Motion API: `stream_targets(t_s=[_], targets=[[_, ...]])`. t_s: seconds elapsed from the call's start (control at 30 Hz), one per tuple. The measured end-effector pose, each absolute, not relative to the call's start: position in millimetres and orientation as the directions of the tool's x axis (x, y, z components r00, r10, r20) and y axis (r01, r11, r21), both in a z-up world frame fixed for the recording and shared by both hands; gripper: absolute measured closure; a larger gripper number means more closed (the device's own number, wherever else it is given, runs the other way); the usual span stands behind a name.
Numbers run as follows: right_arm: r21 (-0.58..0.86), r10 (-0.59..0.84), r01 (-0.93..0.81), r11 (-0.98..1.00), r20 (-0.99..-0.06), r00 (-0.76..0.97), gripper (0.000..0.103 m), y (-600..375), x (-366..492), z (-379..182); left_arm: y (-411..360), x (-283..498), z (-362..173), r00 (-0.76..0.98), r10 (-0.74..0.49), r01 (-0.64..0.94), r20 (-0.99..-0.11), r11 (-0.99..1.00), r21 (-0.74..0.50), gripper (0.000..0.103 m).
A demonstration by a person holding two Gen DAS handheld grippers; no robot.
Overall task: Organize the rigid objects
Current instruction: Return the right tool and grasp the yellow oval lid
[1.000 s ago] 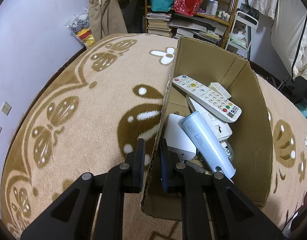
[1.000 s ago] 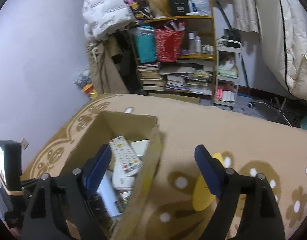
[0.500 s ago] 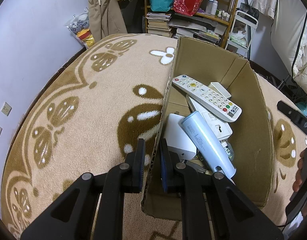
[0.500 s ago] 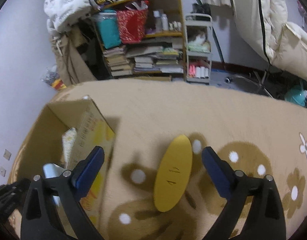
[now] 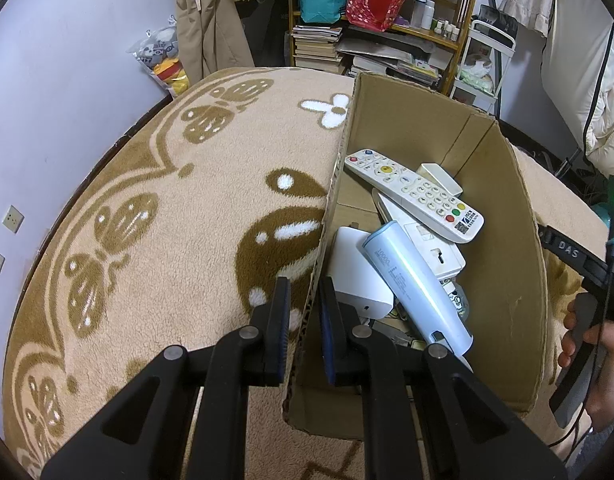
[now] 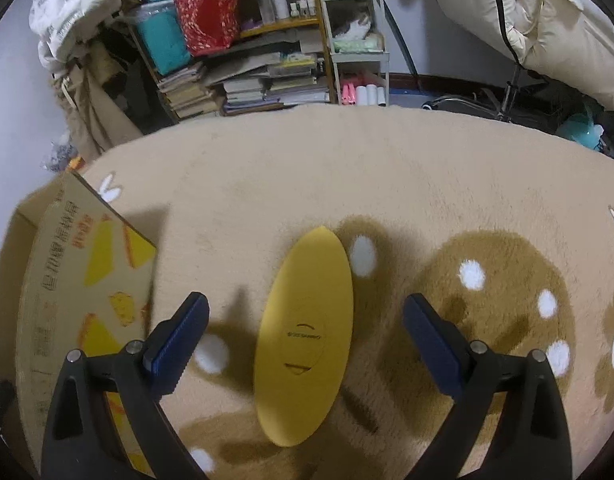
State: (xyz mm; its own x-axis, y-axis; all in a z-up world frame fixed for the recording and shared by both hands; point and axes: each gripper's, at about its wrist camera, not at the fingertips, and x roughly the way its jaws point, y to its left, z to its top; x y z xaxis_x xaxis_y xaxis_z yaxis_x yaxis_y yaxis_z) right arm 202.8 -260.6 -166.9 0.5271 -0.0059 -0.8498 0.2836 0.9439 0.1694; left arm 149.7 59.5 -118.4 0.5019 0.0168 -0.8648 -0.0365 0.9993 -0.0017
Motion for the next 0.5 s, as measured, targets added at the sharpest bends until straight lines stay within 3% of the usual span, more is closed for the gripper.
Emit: stream_targets(t_s=[0.13,0.2,0.43,0.5], targets=[[0.176,0.001,0.301,0.937,-0.865,0.502,0.001,-259,204,-179,59,150,-118,0.502,0.017,-0.037,-0.865,0.999,-0.002,0.09],[0.162,-0.006,0.295,0.942,-0.868,0.496,0.006,-258,204,-183,59,150,-118,0.502,0.019,-0.036,-0.865,0.999,0.001,0.09],[0.035,-0.102,0.273,0.961,-0.875,0.472,0.011,-241,204,-192,60,149,-119,0.502,0.018,-0.035,-0.865,0.999,0.0,0.09],[0.023,-0.115,0.277,0.961,-0.873,0.474,0.024,-239,204,-191,60,149,-119,0.501,0.017,-0.036,-0.865,0.999,-0.001,0.09]])
